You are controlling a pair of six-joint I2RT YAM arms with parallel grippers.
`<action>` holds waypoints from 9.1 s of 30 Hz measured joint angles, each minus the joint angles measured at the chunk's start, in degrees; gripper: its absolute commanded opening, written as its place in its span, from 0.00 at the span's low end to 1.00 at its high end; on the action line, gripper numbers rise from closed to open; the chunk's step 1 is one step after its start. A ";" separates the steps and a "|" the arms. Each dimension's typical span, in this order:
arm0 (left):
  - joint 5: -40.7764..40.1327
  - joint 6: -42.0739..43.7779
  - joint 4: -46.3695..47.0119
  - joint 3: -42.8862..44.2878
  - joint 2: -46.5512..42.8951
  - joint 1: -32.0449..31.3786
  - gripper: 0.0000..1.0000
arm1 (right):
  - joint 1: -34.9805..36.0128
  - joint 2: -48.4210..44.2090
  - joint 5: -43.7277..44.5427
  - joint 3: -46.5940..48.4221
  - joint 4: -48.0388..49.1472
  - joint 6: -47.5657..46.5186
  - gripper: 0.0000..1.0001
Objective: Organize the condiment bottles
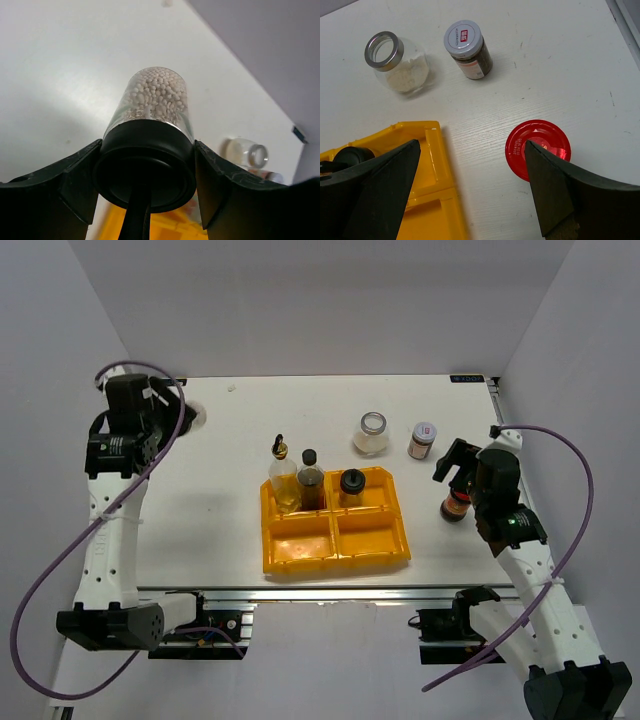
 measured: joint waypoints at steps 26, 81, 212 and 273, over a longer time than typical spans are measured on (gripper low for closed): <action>-1.64 13.94 6.40 45.11 47.15 -48.26 0.00 | -8.46 -0.22 11.28 -1.22 -4.17 4.85 0.89; -5.42 17.25 -4.57 40.92 64.67 -55.12 0.67 | -10.75 2.34 5.81 -2.62 -4.33 4.94 0.89; -8.85 -1.22 25.27 -28.44 1.49 -2.38 0.98 | 54.88 49.05 -12.92 27.50 1.31 -13.66 0.14; -10.40 -0.55 26.95 -27.82 6.36 -0.50 0.98 | -1.90 68.02 -1.55 46.21 -4.02 -8.52 0.88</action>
